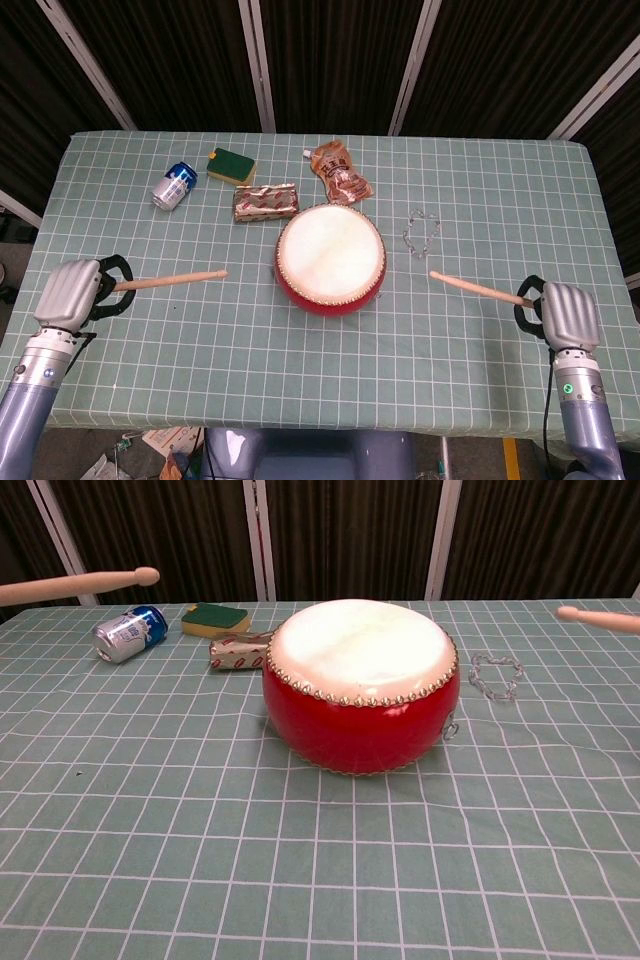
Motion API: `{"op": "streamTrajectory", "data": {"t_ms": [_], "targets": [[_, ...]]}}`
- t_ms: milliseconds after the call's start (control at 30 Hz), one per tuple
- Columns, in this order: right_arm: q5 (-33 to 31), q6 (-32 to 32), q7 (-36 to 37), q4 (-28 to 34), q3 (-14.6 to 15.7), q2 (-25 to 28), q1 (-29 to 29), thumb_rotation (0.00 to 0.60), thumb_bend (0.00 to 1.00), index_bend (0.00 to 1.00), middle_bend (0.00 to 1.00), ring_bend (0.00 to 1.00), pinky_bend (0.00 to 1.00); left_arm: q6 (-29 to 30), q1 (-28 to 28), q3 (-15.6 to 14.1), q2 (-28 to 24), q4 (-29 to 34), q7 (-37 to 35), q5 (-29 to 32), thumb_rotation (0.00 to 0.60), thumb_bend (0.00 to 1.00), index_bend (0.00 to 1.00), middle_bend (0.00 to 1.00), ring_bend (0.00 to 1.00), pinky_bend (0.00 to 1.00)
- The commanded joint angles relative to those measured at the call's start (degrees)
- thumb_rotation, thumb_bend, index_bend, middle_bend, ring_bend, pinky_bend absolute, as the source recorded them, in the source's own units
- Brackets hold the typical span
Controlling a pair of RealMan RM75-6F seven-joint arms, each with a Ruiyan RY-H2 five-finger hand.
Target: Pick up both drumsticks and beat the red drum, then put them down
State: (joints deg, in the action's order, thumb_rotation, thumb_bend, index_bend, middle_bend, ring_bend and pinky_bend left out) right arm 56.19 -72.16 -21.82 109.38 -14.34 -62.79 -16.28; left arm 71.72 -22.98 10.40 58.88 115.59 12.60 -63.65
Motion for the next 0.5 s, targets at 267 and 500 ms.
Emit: {"op": "streamTrajectory", "data": {"t_ms": [267, 500], "targets": [[-8.56, -0.39, -7.73, 8.68, -5.51, 1.93, -7.03, 0.600, 0.64, 0.89, 1.00, 1.00, 1.00, -2.59, -2.49, 3.59, -2.09, -1.16, -2.32, 3.66, 0.600, 0.52, 0.79, 1.00, 1.00, 1.00], [-14.68, -1.99, -14.33, 10.64, -6.88, -1.63, -12.86, 0.600, 0.64, 0.89, 1.00, 1.00, 1.00, -3.96, -3.81, 6.28, -3.18, -2.46, -5.55, 6.11, 0.600, 0.52, 0.79, 1.00, 1.00, 1.00]]}}
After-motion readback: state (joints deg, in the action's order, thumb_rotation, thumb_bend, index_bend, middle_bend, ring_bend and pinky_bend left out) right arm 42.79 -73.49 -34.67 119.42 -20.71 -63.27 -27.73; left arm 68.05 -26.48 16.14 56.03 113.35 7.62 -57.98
